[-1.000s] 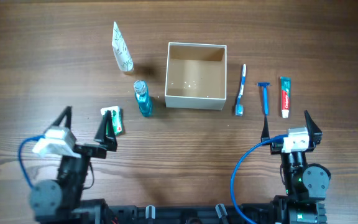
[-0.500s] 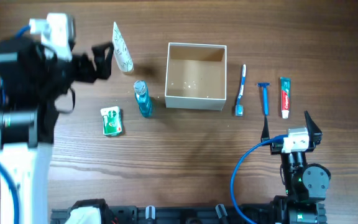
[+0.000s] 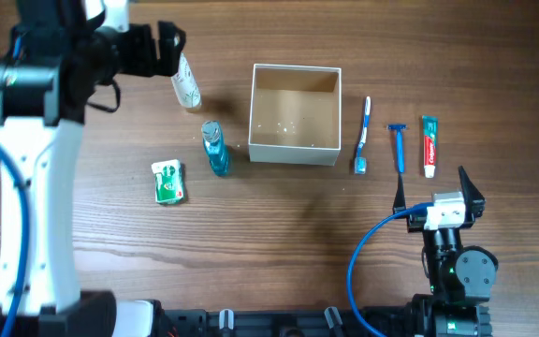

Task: Pack container
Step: 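Move the left gripper up to the standing white Pantene tube, then close the left gripper on the Pantene tube top and lift, then carry the tube right and lower it into the box's left corner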

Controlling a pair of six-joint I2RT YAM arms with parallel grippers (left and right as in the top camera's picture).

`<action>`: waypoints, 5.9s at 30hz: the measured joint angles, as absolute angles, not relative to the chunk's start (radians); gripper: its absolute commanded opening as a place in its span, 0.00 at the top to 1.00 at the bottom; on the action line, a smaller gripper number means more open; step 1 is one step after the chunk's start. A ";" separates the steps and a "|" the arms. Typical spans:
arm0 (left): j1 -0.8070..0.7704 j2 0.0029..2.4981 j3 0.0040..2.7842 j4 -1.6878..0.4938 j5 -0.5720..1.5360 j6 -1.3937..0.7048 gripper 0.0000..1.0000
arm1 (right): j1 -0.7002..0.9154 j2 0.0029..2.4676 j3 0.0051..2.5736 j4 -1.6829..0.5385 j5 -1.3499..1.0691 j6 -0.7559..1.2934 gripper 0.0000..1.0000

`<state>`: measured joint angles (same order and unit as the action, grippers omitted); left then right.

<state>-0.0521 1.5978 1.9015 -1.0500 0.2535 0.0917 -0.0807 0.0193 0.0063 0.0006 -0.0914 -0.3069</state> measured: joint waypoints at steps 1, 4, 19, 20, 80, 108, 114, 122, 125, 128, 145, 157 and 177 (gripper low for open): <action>-0.064 1.625 1.916 -1.057 0.237 0.093 0.00 | -0.081 0.019 0.006 0.001 -0.091 -0.307 0.00; -0.088 1.694 1.922 -1.066 0.205 0.077 0.00 | -0.081 0.019 0.006 0.001 -0.091 -0.307 0.00; -0.119 1.835 1.922 -1.071 0.068 -0.004 0.00 | -0.081 0.019 0.006 0.001 -0.091 -0.307 0.00; -0.119 1.843 1.922 -1.067 0.066 -0.002 0.00 | -0.081 0.019 0.006 0.001 -0.091 -0.307 0.00; -0.080 2.043 1.922 -0.987 0.034 0.003 0.06 | -0.081 0.019 0.006 0.001 -0.091 -0.307 0.00; -0.087 2.045 1.922 -0.986 0.035 0.020 0.96 | -0.081 0.019 0.006 0.001 -0.091 -0.307 0.00; -0.087 2.048 1.922 -0.940 0.034 0.020 0.96 | -0.081 0.019 0.006 0.001 -0.091 -0.307 0.00; -0.087 2.045 1.999 -0.900 0.034 0.020 0.96 | -0.081 0.019 0.006 0.001 -0.091 -0.307 0.00; -0.087 2.024 2.053 -0.896 0.034 0.020 0.96 | -0.081 0.019 0.006 0.001 -0.091 -0.307 0.00; -0.091 1.974 2.087 -0.897 0.033 0.020 0.96 | -0.081 0.019 0.006 0.001 -0.091 -0.307 0.00; -0.417 1.777 2.131 -0.889 0.035 0.020 0.96 | -0.081 0.019 0.006 0.001 -0.091 -0.307 0.00; -0.430 1.863 2.131 -1.066 0.056 -0.021 0.96 | -0.081 0.019 0.006 0.001 -0.091 -0.307 0.00; -0.445 2.084 2.131 -1.088 0.072 -0.025 0.96 | -0.081 0.019 0.006 0.001 -0.091 -0.307 0.00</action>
